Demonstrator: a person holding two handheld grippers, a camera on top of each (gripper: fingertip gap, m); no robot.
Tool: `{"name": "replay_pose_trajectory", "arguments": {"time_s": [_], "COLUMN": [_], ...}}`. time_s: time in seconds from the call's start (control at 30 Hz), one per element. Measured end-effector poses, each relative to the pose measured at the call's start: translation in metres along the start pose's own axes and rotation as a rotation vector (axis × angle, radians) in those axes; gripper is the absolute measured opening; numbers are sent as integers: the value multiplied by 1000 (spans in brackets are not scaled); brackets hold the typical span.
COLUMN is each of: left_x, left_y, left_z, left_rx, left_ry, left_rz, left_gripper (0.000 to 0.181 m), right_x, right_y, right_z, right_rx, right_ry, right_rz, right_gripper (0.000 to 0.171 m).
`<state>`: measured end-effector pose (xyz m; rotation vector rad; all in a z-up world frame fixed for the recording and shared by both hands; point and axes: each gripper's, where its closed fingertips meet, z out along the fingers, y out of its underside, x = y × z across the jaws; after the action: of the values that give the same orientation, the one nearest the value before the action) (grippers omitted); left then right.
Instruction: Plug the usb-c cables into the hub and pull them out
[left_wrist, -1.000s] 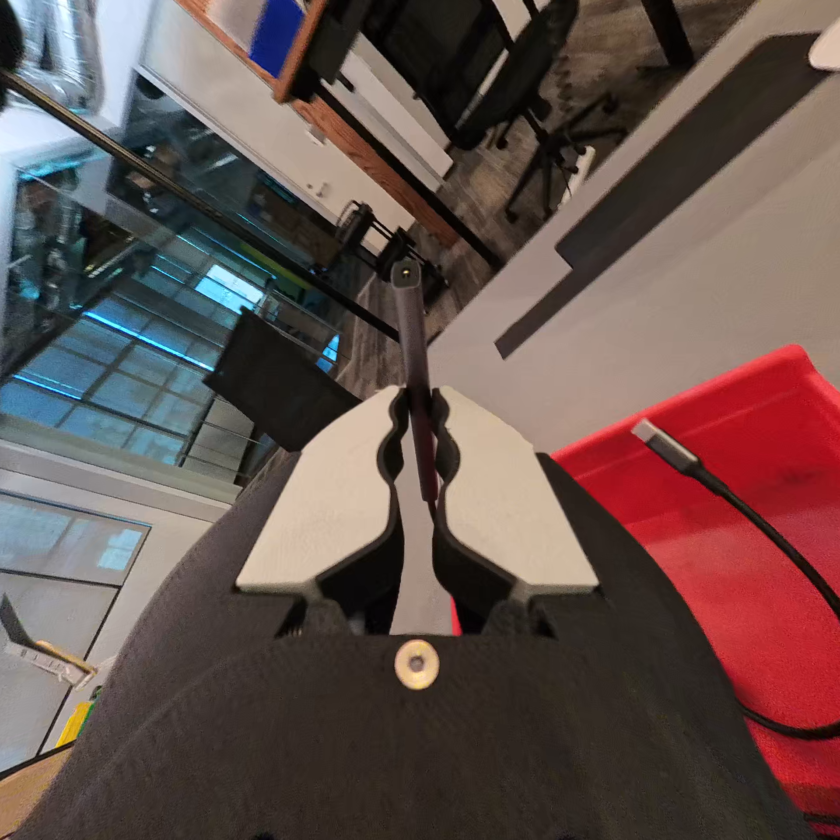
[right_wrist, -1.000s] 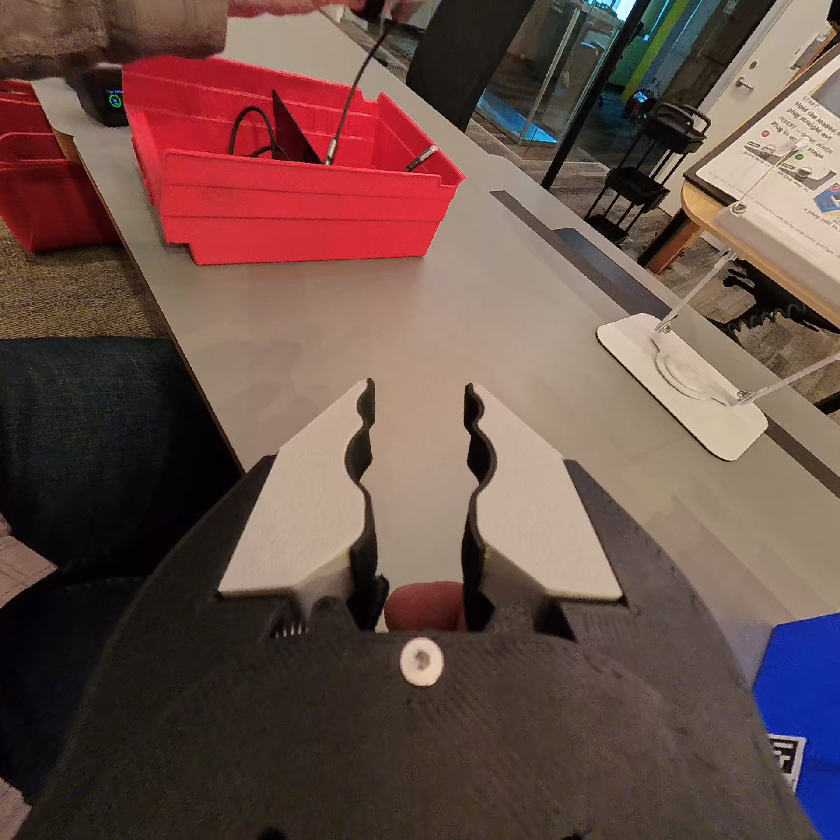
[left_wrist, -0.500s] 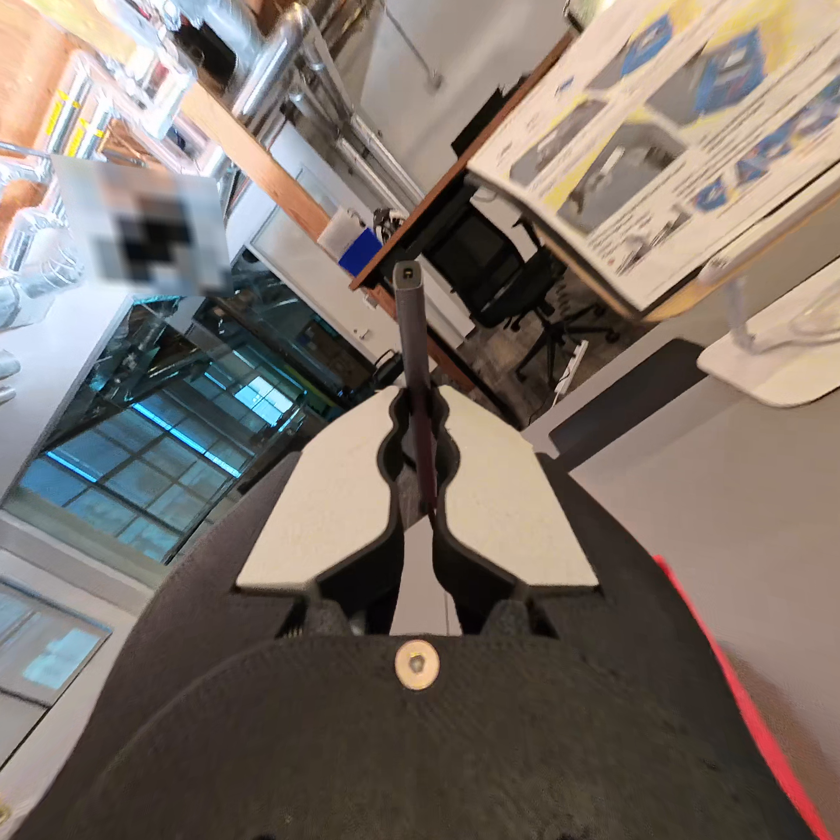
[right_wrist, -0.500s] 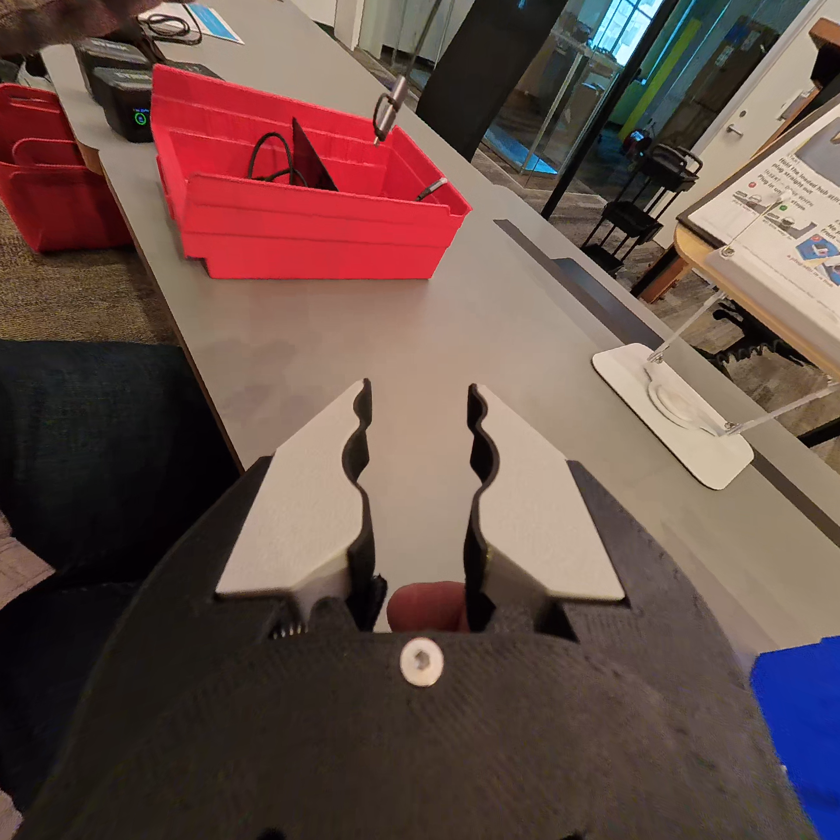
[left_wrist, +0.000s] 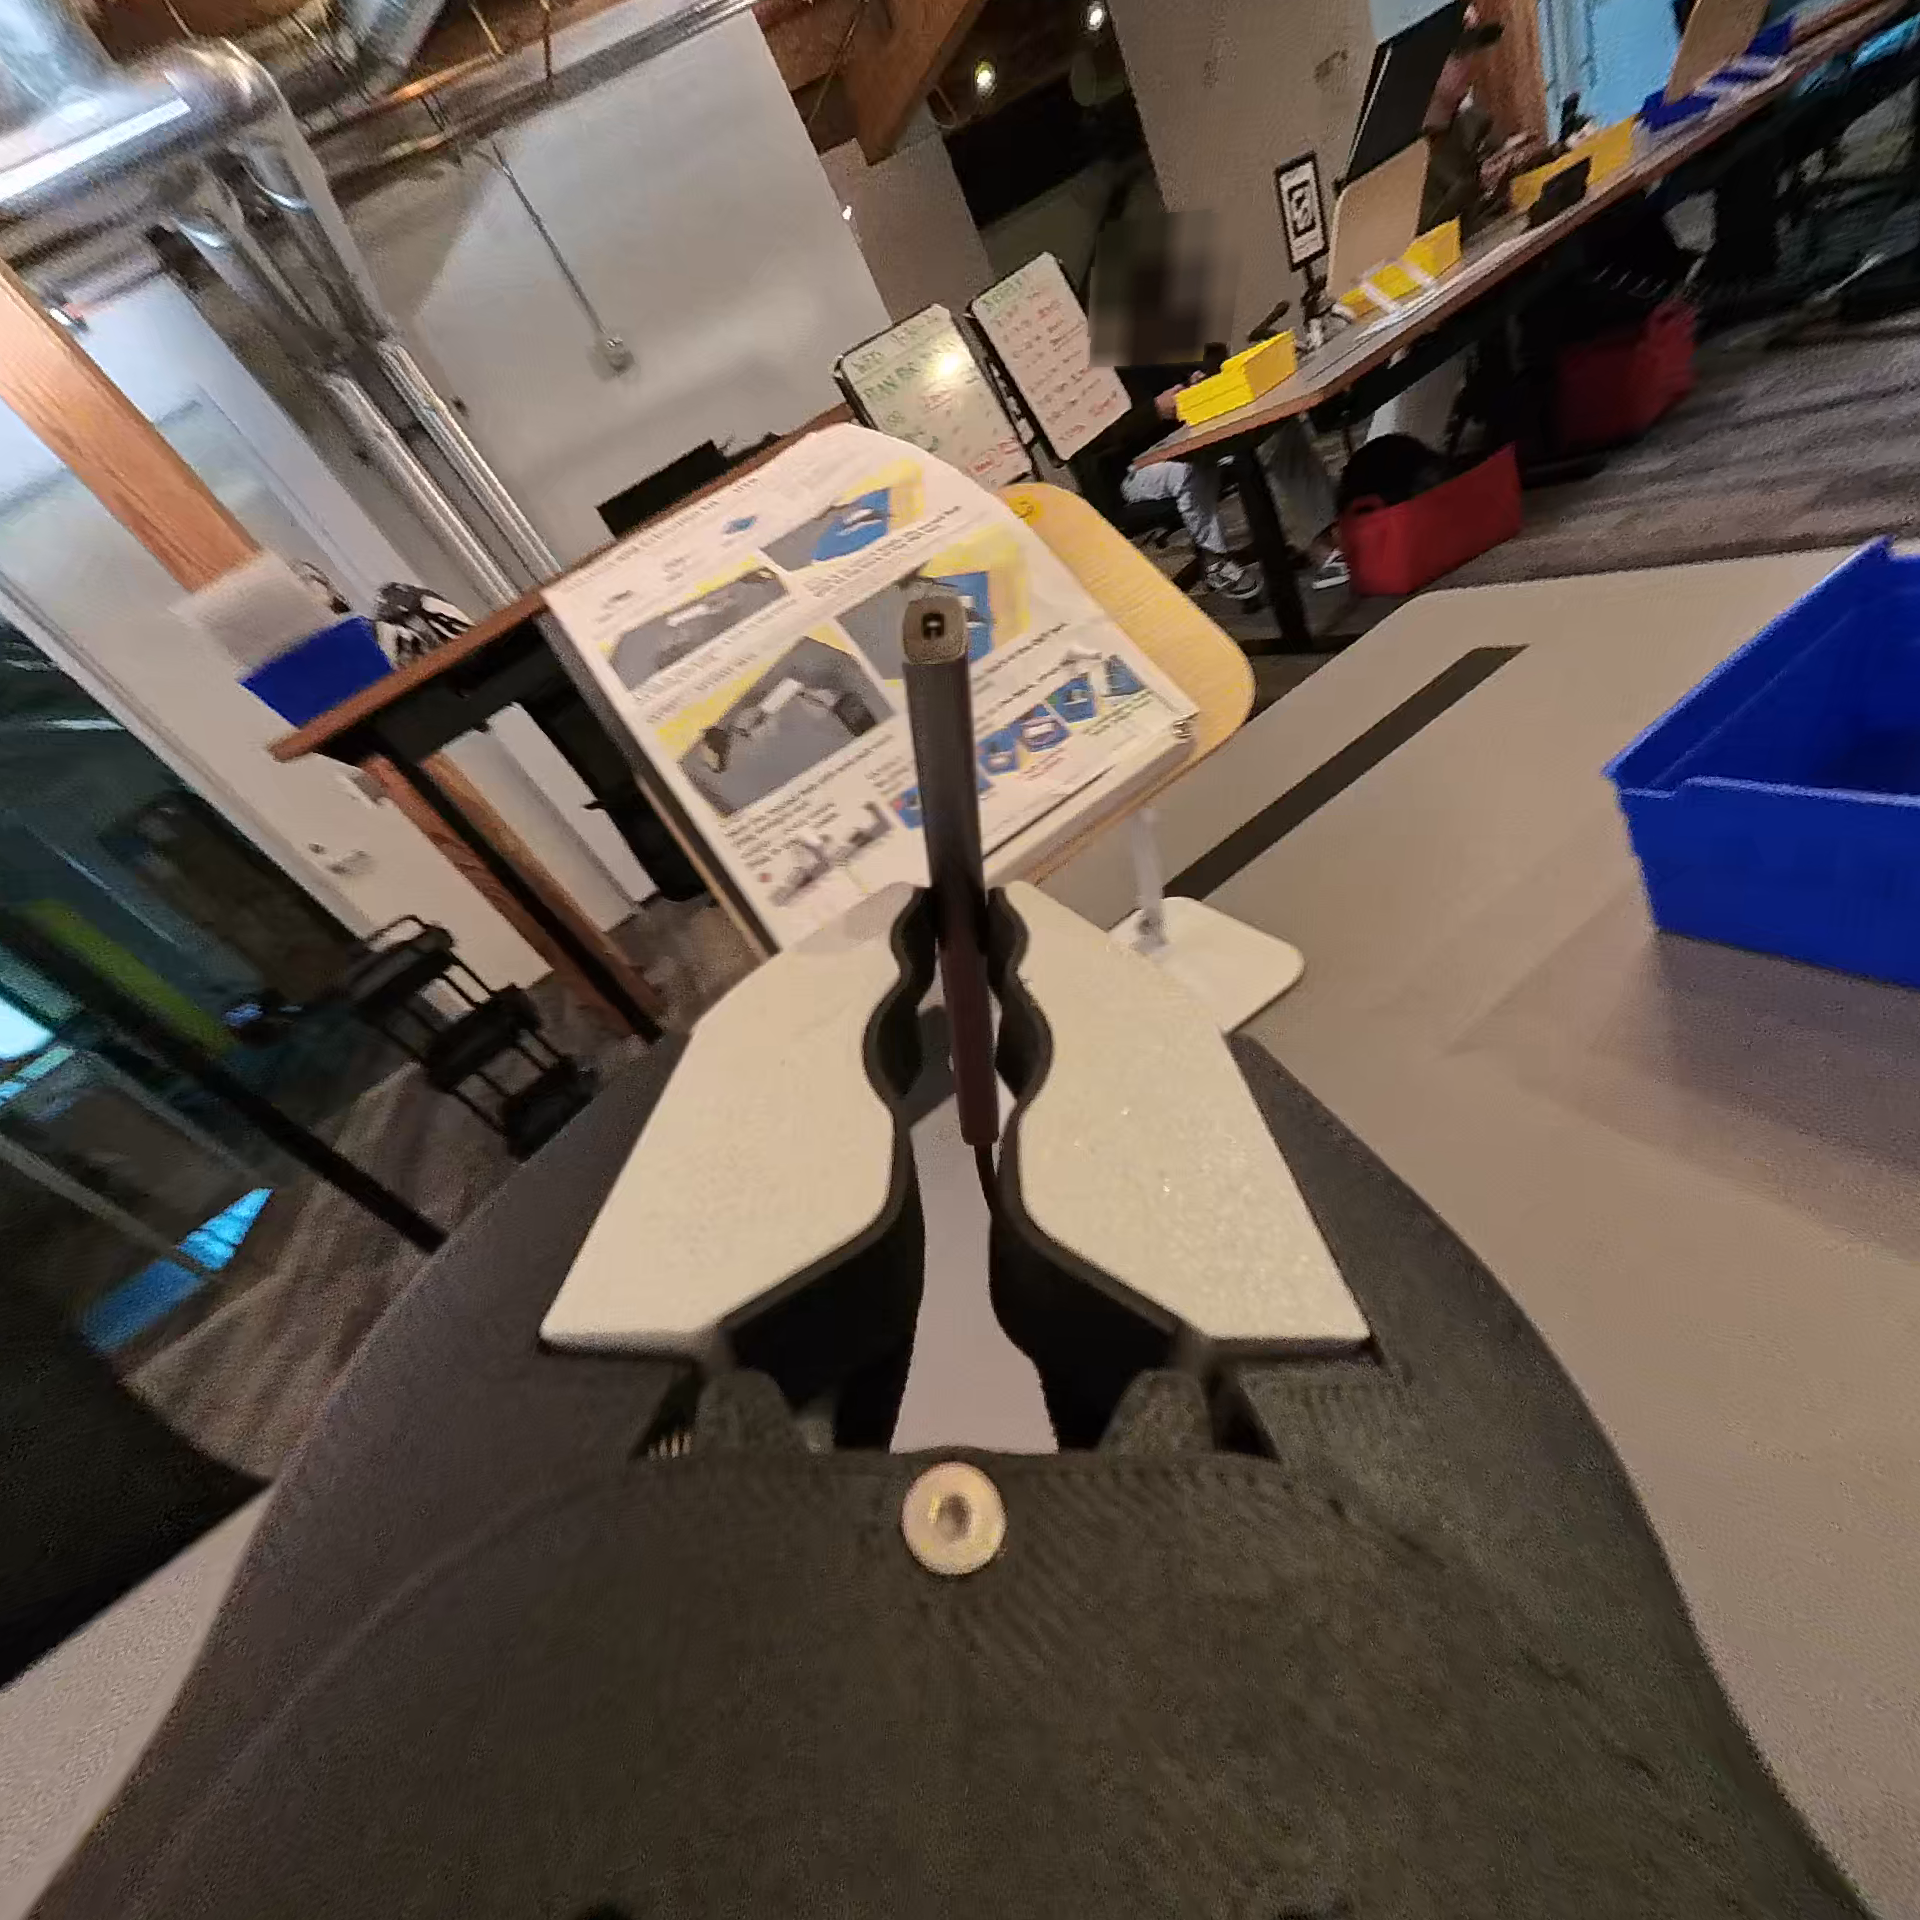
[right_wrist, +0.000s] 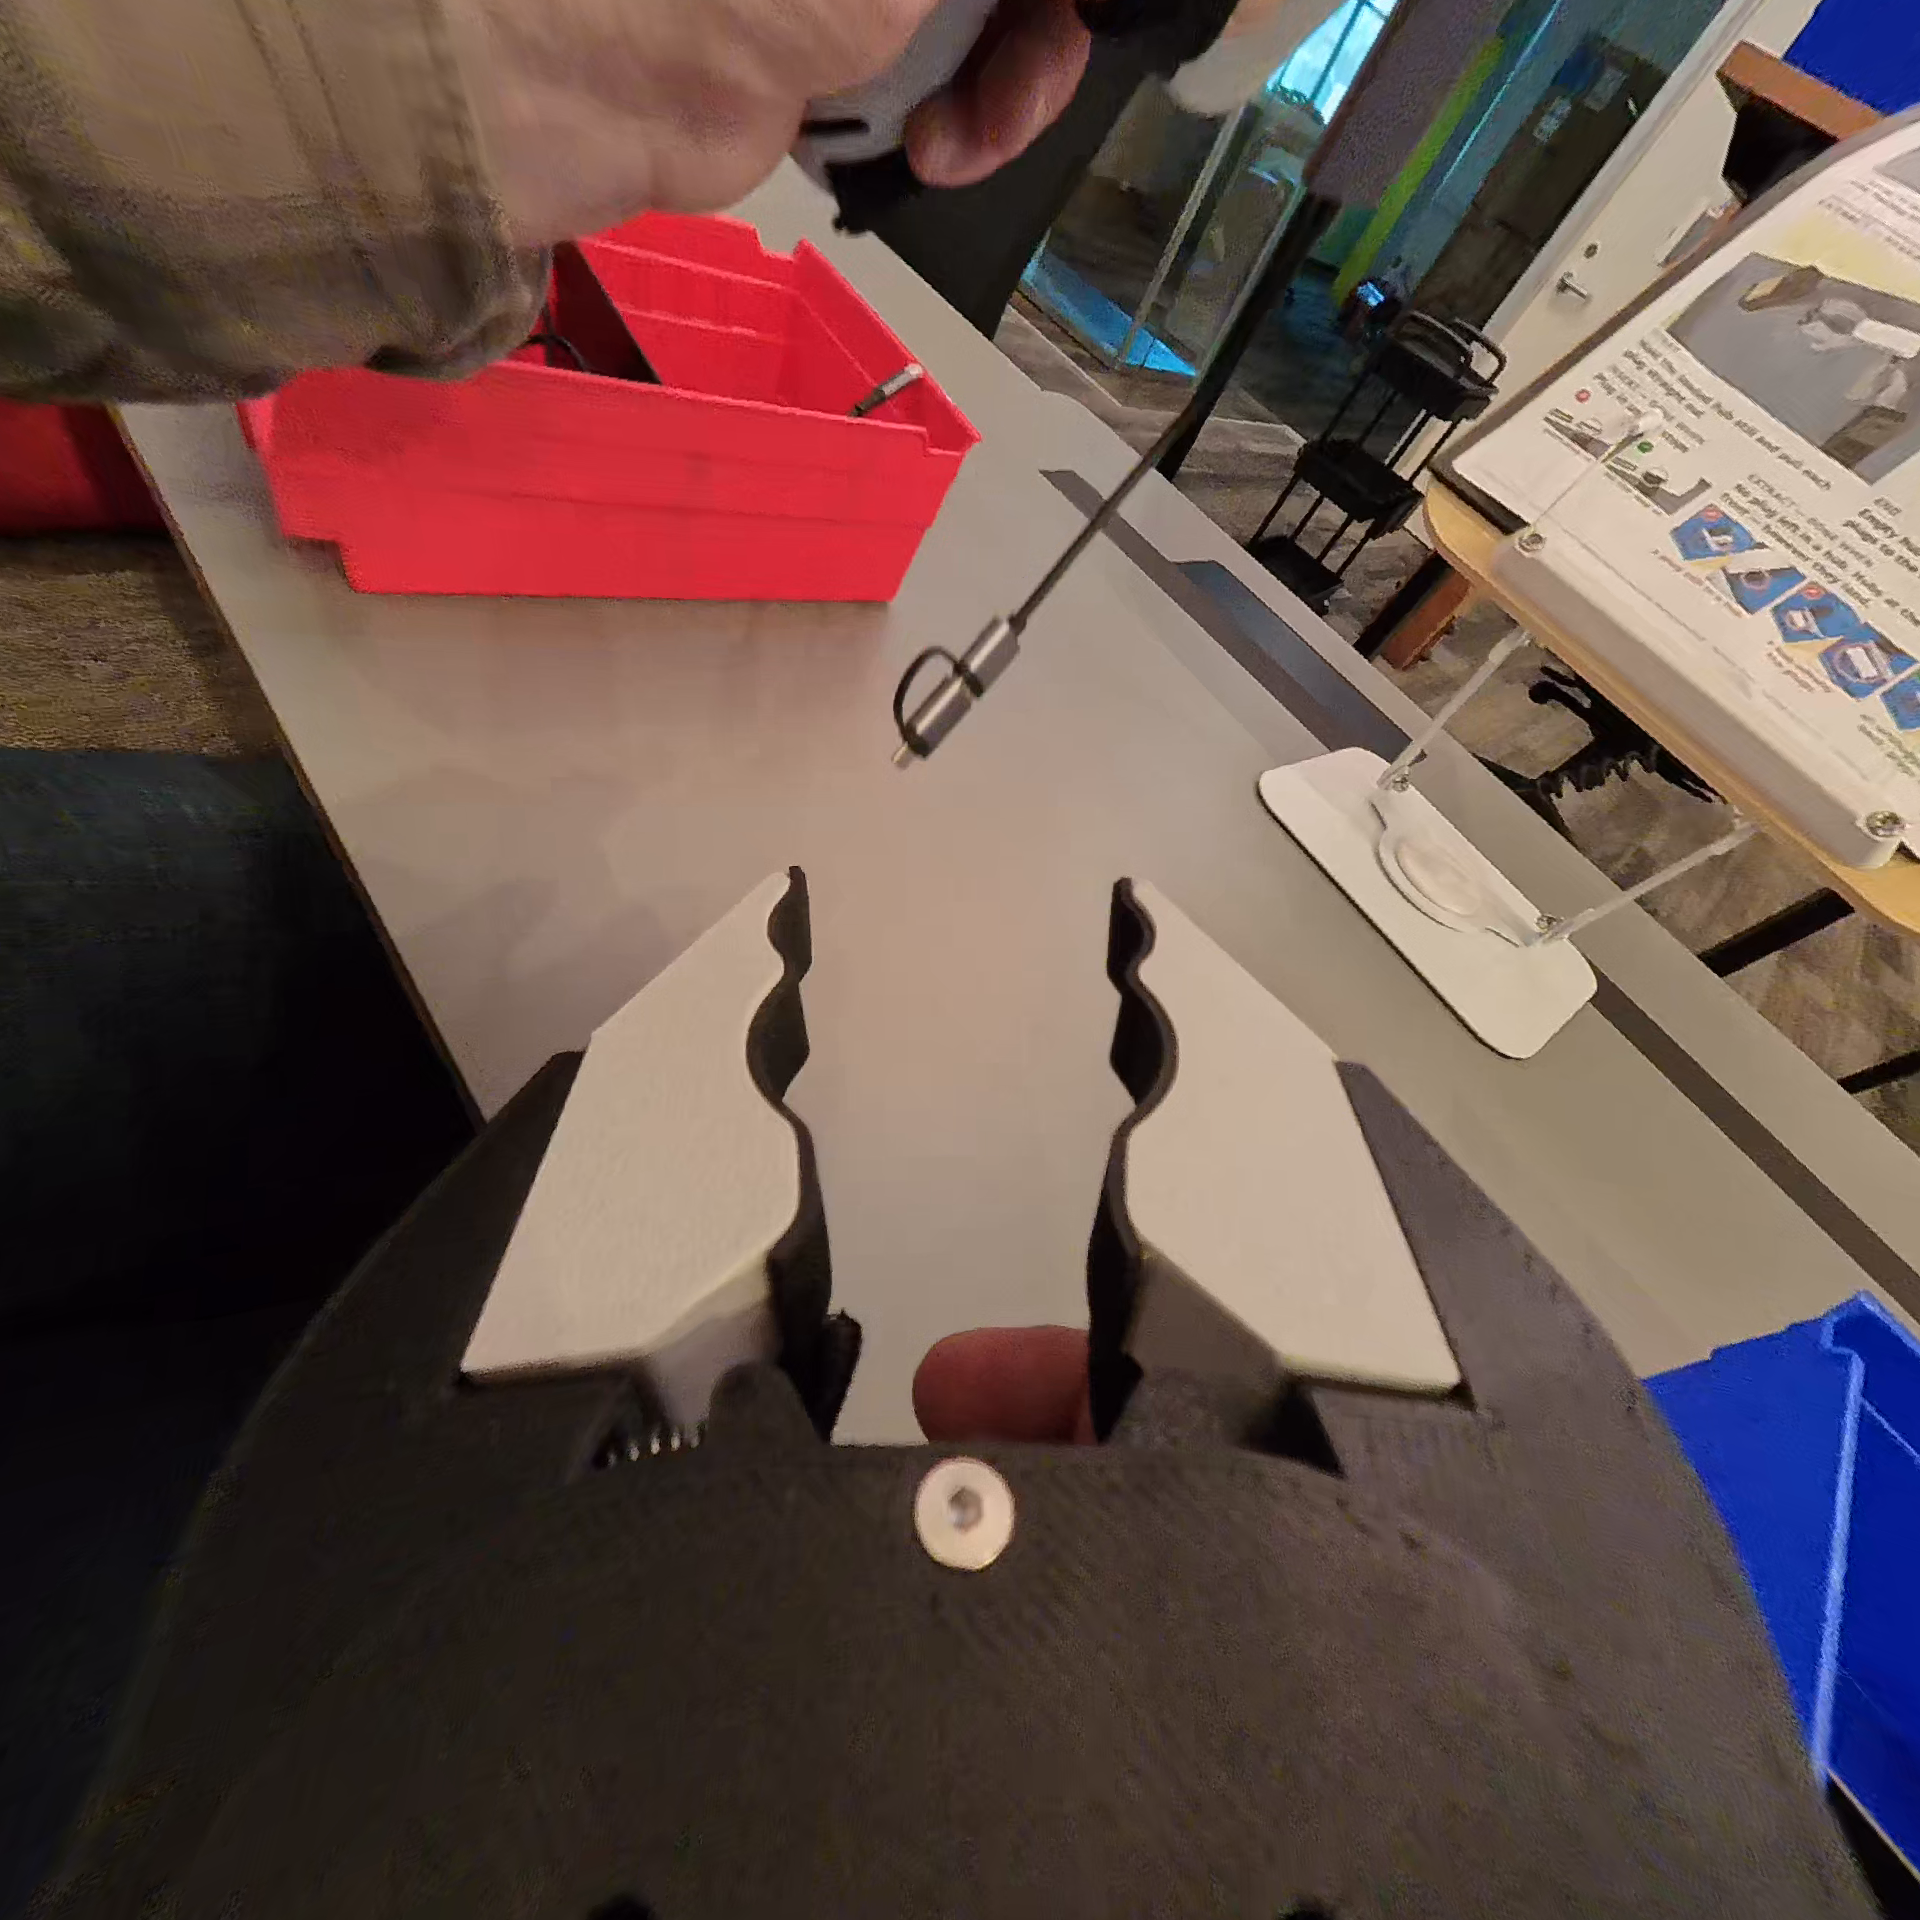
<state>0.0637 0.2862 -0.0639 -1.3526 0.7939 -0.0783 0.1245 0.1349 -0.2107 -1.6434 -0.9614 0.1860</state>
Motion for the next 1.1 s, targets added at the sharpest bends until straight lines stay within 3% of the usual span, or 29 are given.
{"name": "replay_pose_trajectory", "arguments": {"time_s": [0.57, 0.8, 0.93, 1.1], "left_x": [90, 100, 100, 96], "left_y": [25, 32, 38, 49], "left_z": [14, 11, 11, 11], "left_rx": [53, 72, 67, 63], "left_ry": [262, 318, 321, 320], "left_rz": [-486, -597, -628, -669], "left_gripper": [9, 9, 9, 9], "right_x": [66, 77, 81, 86], "right_y": [11, 33, 38, 44], "right_z": [68, 97, 101, 104], "right_rx": [-1, -26, -22, -51], "right_ry": [85, 77, 90, 61], "right_rz": [102, 175, 151, 135], "right_gripper": [50, 34, 3, 0]}}
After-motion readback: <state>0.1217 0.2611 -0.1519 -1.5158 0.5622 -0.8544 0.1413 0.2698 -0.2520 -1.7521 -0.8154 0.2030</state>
